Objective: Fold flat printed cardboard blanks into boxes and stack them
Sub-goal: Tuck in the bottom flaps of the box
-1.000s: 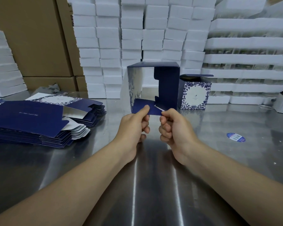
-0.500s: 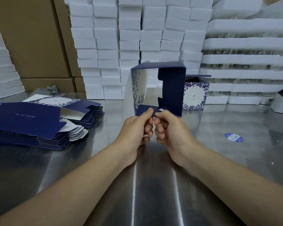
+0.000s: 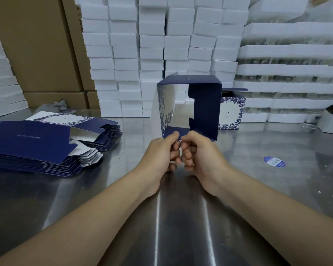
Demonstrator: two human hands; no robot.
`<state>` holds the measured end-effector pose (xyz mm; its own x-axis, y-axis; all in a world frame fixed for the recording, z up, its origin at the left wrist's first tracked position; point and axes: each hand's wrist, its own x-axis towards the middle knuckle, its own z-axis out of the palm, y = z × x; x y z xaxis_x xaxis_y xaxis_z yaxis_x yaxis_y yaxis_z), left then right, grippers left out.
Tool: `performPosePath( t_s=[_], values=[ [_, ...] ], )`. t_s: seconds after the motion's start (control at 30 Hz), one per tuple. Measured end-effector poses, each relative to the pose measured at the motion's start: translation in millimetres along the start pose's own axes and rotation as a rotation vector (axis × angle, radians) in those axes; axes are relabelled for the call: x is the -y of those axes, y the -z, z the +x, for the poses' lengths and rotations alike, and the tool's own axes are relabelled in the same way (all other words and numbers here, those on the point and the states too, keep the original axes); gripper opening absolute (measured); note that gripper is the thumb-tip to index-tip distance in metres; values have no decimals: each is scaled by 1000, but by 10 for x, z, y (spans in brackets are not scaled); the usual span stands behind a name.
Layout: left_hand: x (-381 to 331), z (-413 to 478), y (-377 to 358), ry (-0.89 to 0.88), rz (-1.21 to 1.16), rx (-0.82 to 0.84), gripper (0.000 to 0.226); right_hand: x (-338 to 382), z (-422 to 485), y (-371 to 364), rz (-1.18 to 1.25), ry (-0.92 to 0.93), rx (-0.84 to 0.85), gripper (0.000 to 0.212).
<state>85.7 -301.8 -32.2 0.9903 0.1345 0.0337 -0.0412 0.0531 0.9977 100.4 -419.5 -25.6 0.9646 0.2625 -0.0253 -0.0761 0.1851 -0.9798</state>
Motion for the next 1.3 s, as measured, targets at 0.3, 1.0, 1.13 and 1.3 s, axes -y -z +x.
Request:
performPosePath(
  t_s=[0.3, 1.0, 1.13, 1.3],
  values=[
    [7, 8, 12, 23, -64, -75, 36, -28, -8, -9, -3, 26, -70, 31],
    [-20, 0, 11, 48, -135, -75, 42, -32, -9, -40, 32, 23, -134, 42],
    [-7, 29, 15, 87, -265, -156, 40, -41, 9, -37, 25, 35, -144, 43],
    [34, 65, 42, 74, -229, -163, 36, -47, 30, -16, -17, 83, -199, 36]
  ],
)
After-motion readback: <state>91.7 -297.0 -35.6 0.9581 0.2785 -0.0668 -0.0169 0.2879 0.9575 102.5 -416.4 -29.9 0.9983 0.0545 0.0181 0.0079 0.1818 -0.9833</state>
